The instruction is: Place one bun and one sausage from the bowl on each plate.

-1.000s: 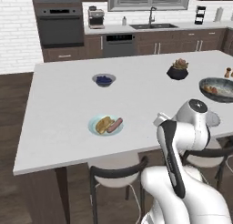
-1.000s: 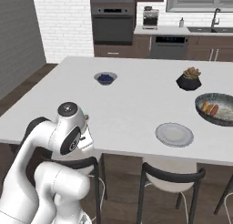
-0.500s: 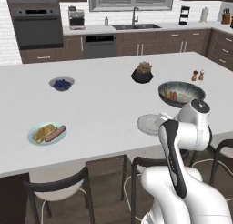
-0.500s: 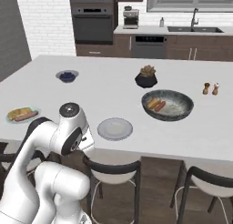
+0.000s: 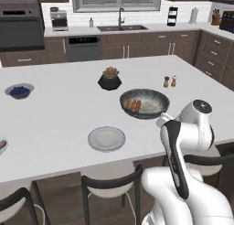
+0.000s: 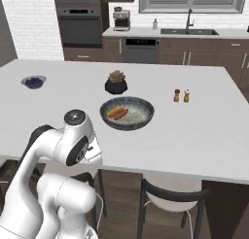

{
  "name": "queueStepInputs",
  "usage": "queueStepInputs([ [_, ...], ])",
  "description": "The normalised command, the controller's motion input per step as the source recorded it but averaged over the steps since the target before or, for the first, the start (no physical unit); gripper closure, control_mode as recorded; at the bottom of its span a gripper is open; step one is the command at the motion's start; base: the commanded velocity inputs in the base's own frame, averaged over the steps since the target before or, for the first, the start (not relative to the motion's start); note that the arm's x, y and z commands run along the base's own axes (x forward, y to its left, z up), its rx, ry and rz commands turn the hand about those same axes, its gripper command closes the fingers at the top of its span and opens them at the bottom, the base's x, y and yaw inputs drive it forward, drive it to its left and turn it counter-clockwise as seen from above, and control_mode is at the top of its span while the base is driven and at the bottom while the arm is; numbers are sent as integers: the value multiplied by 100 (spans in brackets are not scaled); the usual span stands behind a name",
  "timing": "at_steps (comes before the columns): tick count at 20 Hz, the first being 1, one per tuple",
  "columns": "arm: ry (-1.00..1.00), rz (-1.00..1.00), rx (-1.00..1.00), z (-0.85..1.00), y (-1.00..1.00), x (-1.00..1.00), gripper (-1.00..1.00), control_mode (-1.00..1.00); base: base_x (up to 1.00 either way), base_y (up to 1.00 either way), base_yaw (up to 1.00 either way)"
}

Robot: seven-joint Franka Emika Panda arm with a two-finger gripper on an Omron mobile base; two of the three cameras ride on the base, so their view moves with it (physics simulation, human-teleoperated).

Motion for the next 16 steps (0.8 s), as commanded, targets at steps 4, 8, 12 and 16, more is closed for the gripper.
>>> queueStepInputs([
  [4,0,0,0,0,0,0,-100,100,86,8,20],
  [8,0,0,0,0,0,0,-100,100,78,23,42],
  [12,0,0,0,0,0,0,-100,100,100,3,47],
  [16,0,0,0,0,0,0,-100,100,99,-4,46],
])
